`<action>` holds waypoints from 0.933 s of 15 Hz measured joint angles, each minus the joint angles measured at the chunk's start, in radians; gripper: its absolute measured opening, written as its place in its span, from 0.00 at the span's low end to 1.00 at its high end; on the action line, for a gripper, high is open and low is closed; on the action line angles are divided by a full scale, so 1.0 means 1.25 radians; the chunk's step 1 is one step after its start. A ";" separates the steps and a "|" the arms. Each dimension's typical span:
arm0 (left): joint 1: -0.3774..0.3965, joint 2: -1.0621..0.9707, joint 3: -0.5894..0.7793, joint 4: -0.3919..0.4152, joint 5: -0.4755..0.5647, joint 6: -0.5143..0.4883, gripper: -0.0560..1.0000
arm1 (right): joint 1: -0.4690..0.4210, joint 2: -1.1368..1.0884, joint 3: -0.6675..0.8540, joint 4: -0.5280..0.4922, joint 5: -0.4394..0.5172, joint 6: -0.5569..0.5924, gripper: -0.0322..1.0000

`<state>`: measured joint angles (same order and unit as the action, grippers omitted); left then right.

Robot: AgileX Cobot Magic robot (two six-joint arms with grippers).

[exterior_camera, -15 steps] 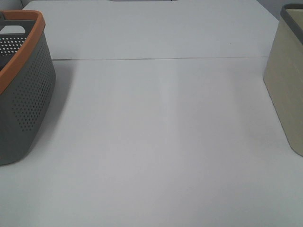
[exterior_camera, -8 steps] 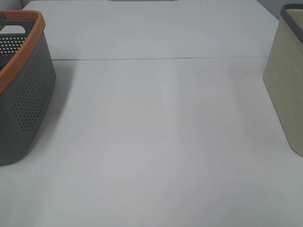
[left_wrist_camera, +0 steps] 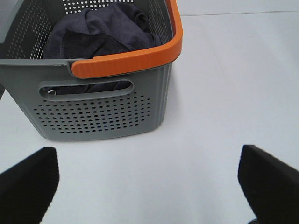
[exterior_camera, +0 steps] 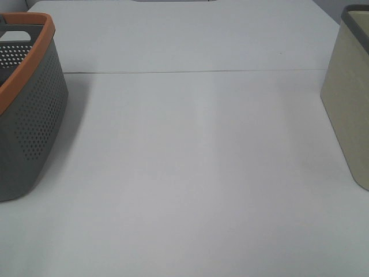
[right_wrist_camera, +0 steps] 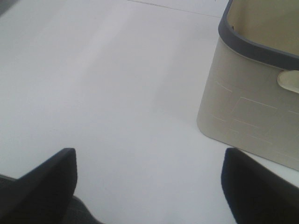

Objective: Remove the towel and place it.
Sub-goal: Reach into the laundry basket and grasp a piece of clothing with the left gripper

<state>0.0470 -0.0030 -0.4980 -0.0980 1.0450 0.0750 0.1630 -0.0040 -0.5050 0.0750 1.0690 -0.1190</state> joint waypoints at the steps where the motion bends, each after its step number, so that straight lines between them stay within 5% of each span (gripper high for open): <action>1: 0.000 0.000 0.000 0.000 0.000 0.000 0.98 | 0.000 0.000 0.000 0.000 0.000 0.000 0.76; 10: 0.000 0.000 -0.002 0.002 0.000 0.014 0.98 | 0.000 0.000 0.000 0.000 0.000 0.000 0.76; 14: 0.000 0.202 -0.170 0.001 0.072 0.109 0.98 | 0.000 0.000 0.000 0.000 0.000 0.000 0.76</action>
<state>0.0470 0.2500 -0.7110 -0.0970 1.1350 0.2110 0.1630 -0.0040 -0.5050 0.0750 1.0690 -0.1190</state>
